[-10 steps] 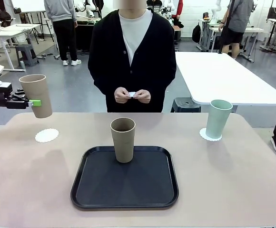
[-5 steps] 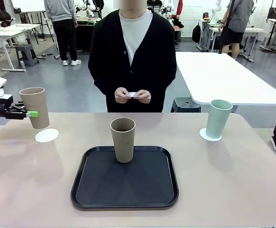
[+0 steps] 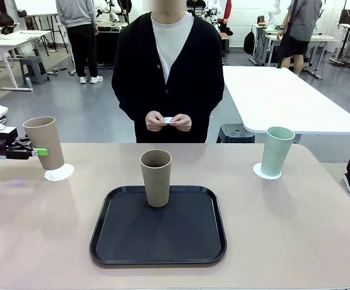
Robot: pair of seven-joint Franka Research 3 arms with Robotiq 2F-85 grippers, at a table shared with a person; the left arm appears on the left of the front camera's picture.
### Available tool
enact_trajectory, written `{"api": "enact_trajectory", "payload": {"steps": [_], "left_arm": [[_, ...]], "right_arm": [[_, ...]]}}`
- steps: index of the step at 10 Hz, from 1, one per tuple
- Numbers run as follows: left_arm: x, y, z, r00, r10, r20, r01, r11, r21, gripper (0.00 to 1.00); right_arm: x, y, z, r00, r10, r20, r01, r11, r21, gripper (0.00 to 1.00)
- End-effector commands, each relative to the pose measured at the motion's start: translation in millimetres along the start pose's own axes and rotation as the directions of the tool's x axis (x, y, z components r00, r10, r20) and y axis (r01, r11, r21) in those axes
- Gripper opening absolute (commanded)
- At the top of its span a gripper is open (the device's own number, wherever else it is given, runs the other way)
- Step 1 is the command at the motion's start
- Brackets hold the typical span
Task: Place coasters on the table and set cups on them.
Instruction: Take one Reusable plastic cup from the Flat Tray and place it on a coaster set by the human.
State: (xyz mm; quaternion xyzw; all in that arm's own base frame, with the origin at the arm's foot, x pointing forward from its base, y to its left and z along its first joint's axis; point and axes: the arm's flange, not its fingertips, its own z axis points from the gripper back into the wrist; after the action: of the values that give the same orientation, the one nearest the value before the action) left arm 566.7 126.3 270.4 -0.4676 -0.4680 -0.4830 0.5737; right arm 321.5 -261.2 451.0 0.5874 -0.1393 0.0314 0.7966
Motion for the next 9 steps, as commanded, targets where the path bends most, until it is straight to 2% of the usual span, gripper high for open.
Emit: {"api": "enact_trajectory", "payload": {"steps": [1,9], "left_arm": [[-7.0,2.9,2.9,0.999,-0.033,0.01,0.033,0.999,-0.033,0.85],[-28.6,18.2,-4.5,0.997,-0.078,-0.018,0.076,0.996,-0.053,0.85]], "right_arm": [[3.2,2.3,-0.1,1.0,-0.013,0.014,0.013,1.0,0.001,1.0],[3.2,2.3,-0.1,1.0,-0.013,0.014,0.013,1.0,0.001,1.0]]}}
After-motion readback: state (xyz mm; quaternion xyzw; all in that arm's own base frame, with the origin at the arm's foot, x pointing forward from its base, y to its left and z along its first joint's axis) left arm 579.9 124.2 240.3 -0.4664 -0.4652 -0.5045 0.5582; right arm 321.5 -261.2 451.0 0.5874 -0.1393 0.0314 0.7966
